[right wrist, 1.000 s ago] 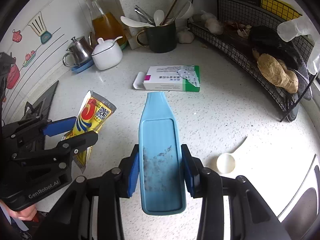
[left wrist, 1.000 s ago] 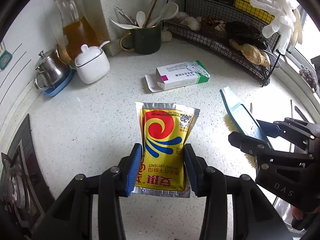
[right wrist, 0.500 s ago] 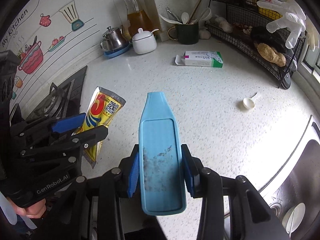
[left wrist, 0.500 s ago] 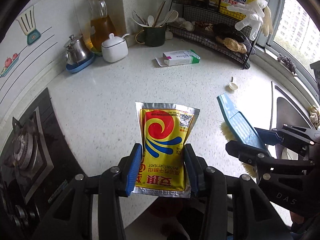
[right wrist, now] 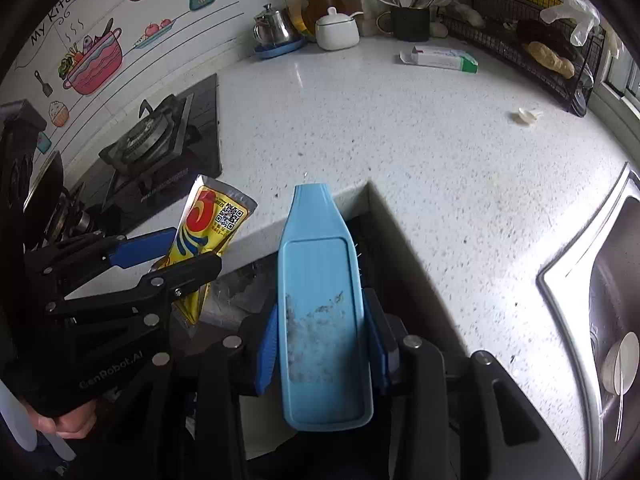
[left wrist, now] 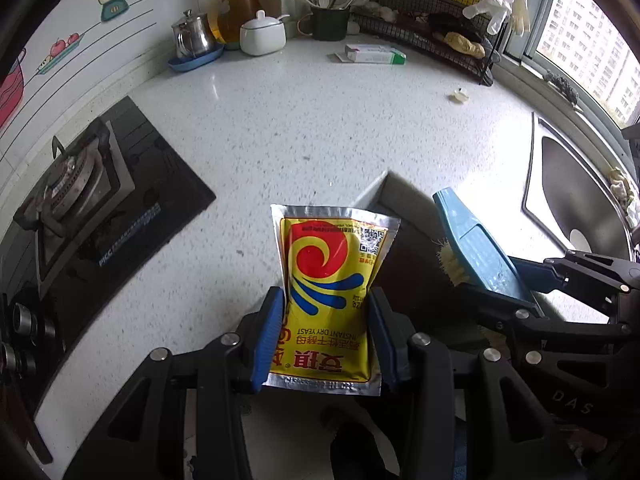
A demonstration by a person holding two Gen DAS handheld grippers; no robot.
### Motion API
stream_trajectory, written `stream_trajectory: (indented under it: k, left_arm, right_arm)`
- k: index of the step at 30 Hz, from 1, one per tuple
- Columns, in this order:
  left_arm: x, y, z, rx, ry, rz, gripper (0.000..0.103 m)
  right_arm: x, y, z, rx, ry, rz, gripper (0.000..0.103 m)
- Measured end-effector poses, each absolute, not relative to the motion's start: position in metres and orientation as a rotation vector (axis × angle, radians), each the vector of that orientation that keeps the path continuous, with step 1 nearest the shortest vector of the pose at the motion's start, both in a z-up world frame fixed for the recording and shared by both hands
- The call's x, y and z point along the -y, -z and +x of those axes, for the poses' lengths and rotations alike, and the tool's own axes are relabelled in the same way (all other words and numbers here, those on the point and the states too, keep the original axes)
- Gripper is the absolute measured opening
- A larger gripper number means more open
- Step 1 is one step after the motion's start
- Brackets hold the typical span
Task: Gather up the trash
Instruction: 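Carry the yeast packet and brush down over the red bin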
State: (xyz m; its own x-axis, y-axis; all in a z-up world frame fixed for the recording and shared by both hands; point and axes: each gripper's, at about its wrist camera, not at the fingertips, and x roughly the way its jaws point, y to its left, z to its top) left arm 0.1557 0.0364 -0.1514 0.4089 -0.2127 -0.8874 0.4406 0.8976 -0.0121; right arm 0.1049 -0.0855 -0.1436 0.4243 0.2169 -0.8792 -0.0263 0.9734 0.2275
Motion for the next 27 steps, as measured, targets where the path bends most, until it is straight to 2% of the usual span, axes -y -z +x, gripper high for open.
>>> stream_trajectory:
  k: [10, 27]
  left_arm:
    - [-0.054, 0.226, 0.115, -1.235, 0.401, 0.236, 0.04]
    - [-0.05, 0.415, 0.122, -1.399, 0.416, 0.231, 0.041]
  right_arm:
    - [0.069, 0.213, 0.081, -1.246, -0.185, 0.154, 0.036]
    - [0.069, 0.39, 0.088, -1.374, -0.144, 0.179, 0.036]
